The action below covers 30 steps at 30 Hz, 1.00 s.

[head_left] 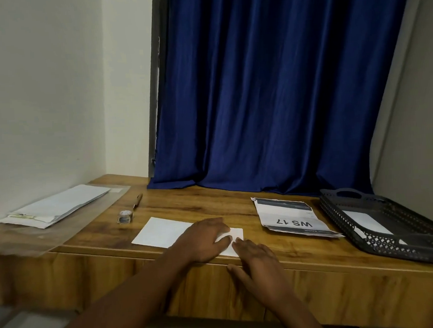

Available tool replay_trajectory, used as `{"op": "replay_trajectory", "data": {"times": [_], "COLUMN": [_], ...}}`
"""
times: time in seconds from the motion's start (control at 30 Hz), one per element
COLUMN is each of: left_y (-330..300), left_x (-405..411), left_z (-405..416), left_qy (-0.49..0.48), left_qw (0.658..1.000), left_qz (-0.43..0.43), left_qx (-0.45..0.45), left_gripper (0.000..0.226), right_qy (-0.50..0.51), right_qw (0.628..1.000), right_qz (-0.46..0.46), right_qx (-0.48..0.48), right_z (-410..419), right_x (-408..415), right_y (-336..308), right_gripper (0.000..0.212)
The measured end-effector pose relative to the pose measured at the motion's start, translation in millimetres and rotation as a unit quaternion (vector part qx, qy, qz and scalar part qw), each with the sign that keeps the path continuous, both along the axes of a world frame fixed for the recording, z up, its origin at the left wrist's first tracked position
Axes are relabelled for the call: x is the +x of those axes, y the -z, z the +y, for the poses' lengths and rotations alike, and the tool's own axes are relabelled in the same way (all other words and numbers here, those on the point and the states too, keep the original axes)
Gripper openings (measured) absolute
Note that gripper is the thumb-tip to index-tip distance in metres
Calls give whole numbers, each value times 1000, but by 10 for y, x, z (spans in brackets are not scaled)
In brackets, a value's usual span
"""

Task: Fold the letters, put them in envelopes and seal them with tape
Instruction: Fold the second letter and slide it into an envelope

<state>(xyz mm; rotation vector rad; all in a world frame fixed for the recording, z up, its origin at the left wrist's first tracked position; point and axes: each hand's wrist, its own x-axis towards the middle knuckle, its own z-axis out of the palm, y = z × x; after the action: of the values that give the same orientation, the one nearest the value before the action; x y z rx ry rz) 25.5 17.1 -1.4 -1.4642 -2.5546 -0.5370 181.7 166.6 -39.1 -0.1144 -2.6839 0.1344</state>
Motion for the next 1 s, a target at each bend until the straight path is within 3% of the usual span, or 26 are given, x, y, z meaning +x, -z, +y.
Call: {"op": "replay_trajectory", "data": {"times": [0.1,0.3,0.37,0.43,0.57,0.67,0.77,0.87,1.0], "left_y": [23,33,-3,-30,-60,-92,-261,-440,-485], "left_x": [82,-101,-187,-242,-237,-219,-182,-224,-398], "left_z": [-185,-1097,-1470,-1773,-2023,-1984,-1813,-1552,-1208], "left_qy": [-1,-41,-47,-47,-29,-17,-55,-99,-158], "left_qw": [994,997,996,997,999,992,958,910,880], "left_qz": [56,58,28,15,17,-35,-124,-169,-230], "left_qx": [89,-39,-71,-54,10,117,253,367,384], "left_gripper": [54,89,88,74,41,26,10,14,12], "right_qy": [-10,-35,-34,-37,-57,-66,-87,-71,-24], "right_qw": [998,981,976,973,959,939,895,846,844], "right_qz": [41,124,134,130,113,120,168,223,243], "right_qx": [-50,-142,-167,-187,-253,-315,-404,-478,-478], "right_z": [9,22,13,27,77,103,143,190,299], "right_x": [52,123,124,121,124,94,25,-111,-426], "right_y": [33,108,108,91,-71,-283,-558,-826,-899], "right_gripper": [53,38,37,36,29,15,12,10,21]}}
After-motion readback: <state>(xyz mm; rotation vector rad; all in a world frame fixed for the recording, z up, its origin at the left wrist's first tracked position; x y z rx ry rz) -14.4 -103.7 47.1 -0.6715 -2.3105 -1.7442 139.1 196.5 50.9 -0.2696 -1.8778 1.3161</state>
